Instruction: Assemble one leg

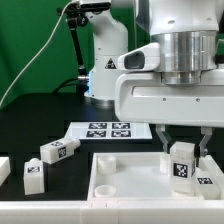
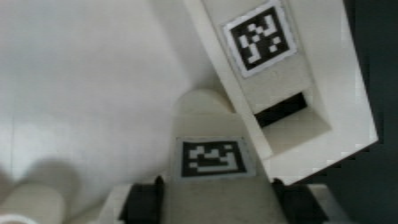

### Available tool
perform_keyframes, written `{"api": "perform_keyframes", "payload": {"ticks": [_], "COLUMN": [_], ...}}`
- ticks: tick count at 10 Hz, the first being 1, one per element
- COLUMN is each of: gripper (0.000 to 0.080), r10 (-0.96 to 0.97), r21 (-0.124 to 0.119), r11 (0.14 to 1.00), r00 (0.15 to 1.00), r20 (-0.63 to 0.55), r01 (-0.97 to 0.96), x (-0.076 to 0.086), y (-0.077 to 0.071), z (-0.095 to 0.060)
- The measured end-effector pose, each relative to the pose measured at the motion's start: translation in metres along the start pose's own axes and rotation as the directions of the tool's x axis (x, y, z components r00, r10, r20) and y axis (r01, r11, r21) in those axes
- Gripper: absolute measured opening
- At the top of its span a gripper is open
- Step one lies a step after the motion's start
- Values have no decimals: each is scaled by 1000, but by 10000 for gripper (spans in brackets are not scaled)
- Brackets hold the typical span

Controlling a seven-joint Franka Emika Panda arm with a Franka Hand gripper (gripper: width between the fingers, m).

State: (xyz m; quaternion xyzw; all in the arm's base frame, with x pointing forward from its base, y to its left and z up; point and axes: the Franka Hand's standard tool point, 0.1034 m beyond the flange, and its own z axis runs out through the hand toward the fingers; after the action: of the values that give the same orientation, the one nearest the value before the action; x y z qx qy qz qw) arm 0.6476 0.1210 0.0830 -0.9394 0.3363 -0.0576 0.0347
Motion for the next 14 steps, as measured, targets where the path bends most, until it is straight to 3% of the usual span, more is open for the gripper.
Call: {"api": "perform_keyframes", "payload": {"ticks": [3, 5, 6, 7, 8, 9, 11, 14], "gripper": [282, 288, 288, 498, 498, 617, 645, 648], "r10": [302, 376, 348, 313, 248, 167, -102, -390], "r21": [0, 3, 3, 3, -1, 0, 0, 1], "r11": [953, 927, 938, 950, 969, 986, 995, 921], "r00": [953, 927, 938, 950, 969, 986, 995, 921], "r20": [-1, 3, 2, 2, -4, -5, -7, -20], "r01": [-302, -376, -348, -313, -248, -167, 102, 390], "x": [0, 0, 0, 0, 0, -1, 3, 7], "y": [-2, -3, -3, -2, -2, -3, 0, 0], "z": [0, 0, 1, 1, 1, 1, 0, 0]}}
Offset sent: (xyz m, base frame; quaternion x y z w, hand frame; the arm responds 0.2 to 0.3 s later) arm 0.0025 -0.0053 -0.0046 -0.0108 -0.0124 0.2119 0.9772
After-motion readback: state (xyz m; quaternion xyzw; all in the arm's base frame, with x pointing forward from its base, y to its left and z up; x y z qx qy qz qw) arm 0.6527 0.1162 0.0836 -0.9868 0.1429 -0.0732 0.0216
